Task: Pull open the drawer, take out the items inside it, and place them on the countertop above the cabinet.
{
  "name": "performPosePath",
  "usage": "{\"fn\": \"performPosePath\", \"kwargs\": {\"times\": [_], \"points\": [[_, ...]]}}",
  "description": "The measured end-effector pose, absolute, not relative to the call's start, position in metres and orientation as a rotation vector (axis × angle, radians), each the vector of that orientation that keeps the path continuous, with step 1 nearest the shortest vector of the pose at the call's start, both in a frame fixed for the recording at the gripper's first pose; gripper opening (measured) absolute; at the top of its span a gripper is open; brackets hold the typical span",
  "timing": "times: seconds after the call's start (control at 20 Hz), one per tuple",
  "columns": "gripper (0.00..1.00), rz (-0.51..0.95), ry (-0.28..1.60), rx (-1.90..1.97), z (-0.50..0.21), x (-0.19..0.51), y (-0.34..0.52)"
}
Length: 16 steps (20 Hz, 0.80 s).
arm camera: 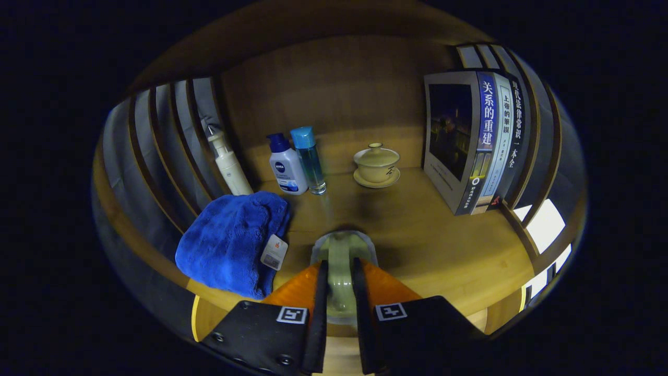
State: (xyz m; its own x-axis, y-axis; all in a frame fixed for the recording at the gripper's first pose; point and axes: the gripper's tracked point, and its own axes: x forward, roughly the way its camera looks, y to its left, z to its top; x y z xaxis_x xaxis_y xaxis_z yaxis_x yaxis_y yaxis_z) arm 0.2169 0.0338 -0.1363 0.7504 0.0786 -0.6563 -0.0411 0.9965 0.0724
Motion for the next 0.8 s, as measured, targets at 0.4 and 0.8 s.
{"fn": "performPosePath", "kwargs": {"times": [0.4,0.8], "points": [[0.80,0.084,0.678,0.036,-0.122,0.212,0.041],[0.99,0.106,0.581,0.012,-0.092,0.198,0.047]]}}
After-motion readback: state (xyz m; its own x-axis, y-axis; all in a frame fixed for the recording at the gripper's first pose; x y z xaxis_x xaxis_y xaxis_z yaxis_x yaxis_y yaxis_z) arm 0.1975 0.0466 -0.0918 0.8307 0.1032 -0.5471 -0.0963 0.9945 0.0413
